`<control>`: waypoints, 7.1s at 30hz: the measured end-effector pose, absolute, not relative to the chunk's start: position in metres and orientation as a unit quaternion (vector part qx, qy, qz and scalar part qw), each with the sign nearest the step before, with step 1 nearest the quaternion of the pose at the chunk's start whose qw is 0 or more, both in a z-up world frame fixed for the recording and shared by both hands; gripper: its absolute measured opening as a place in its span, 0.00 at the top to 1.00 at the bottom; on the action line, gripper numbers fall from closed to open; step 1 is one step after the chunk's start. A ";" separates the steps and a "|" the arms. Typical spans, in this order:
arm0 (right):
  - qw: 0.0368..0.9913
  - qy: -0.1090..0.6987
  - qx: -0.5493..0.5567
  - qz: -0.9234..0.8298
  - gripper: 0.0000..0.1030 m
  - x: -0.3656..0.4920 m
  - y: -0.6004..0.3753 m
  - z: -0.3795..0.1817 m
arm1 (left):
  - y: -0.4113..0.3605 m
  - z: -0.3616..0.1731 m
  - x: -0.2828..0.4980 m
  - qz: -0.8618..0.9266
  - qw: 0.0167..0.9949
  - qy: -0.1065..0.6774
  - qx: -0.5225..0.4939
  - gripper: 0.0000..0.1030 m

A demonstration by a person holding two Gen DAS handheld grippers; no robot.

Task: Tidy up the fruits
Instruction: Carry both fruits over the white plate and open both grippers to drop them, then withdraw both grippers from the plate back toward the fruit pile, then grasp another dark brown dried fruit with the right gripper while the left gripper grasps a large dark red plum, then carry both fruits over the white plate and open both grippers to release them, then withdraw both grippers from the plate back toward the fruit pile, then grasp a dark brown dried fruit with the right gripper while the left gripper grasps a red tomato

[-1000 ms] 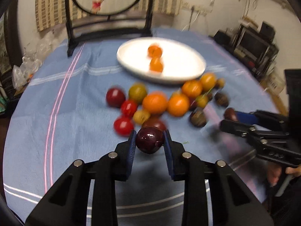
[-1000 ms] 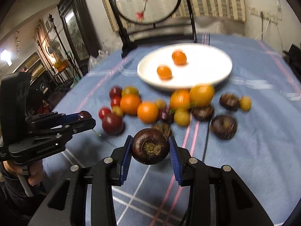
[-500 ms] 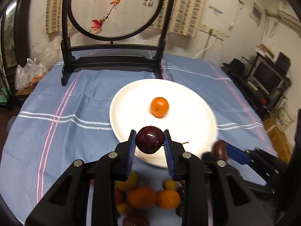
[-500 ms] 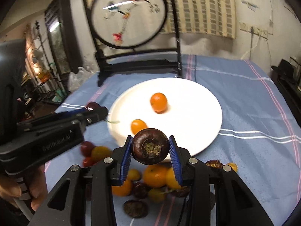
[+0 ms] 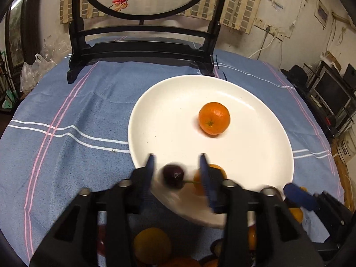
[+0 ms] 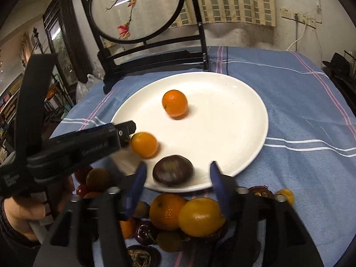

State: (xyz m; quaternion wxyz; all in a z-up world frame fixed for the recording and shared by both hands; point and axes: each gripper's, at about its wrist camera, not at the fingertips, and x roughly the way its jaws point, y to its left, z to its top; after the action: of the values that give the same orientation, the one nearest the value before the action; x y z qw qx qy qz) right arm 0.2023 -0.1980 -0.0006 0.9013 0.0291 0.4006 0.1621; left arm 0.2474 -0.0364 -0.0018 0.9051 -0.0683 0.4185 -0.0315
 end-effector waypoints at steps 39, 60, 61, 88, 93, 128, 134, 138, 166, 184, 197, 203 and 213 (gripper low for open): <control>0.900 0.399 0.006 0.173 0.26 0.083 -0.209 -0.008 | 0.000 -0.010 0.082 -0.014 0.913 0.404 -0.049 0.13; 0.878 0.446 -0.033 0.167 0.63 0.094 -0.182 -0.028 | 0.000 -0.021 0.070 -0.032 0.903 0.428 -0.025 0.13; 0.879 0.445 -0.031 0.169 0.63 0.092 -0.185 -0.027 | -0.003 -0.021 0.069 -0.037 0.902 0.429 -0.020 0.13; 0.886 0.416 0.011 0.203 0.63 0.060 -0.233 -0.016 | -0.035 -0.035 0.099 -0.055 0.870 0.490 -0.014 0.61; 0.890 0.408 0.009 0.204 0.63 0.059 -0.232 -0.008 | -0.041 -0.020 0.083 -0.100 0.873 0.477 -0.005 0.62; 0.900 0.410 0.049 0.140 0.62 0.222 -0.232 0.005 | -0.038 0.000 0.250 -0.041 0.887 0.457 -0.040 0.61; 0.898 0.411 0.052 0.145 0.62 0.229 -0.227 0.002 | -0.043 -0.006 0.251 -0.057 0.886 0.460 -0.034 0.61; 0.902 0.406 0.057 0.133 0.47 0.229 -0.233 0.001 | -0.042 -0.005 0.250 -0.055 0.890 0.450 -0.041 0.50; 0.895 0.430 0.024 0.120 0.43 0.112 -0.256 -0.015 | -0.013 -0.001 0.102 -0.058 0.914 0.402 -0.019 0.16; 0.887 0.456 -0.024 0.072 0.57 0.141 -0.243 -0.035 | 0.008 -0.020 0.094 -0.058 0.900 0.431 -0.033 0.16; 0.890 0.440 0.041 0.114 0.57 0.116 -0.261 -0.025 | 0.018 -0.038 0.104 -0.050 0.884 0.464 -0.024 0.26; 0.890 0.434 0.045 0.136 0.57 0.104 -0.257 -0.021 | 0.012 -0.040 0.118 -0.034 0.882 0.469 -0.006 0.43; 0.889 0.427 0.043 0.158 0.58 0.090 -0.250 -0.014 | 0.006 -0.027 0.107 -0.056 0.883 0.465 0.003 0.71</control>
State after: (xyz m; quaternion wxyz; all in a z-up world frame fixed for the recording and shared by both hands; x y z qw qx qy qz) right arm 0.0895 -0.2502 -0.0136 0.8892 0.0431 0.4272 0.1582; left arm 0.1069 0.0061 -0.0274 0.8834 0.0029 0.4653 -0.0558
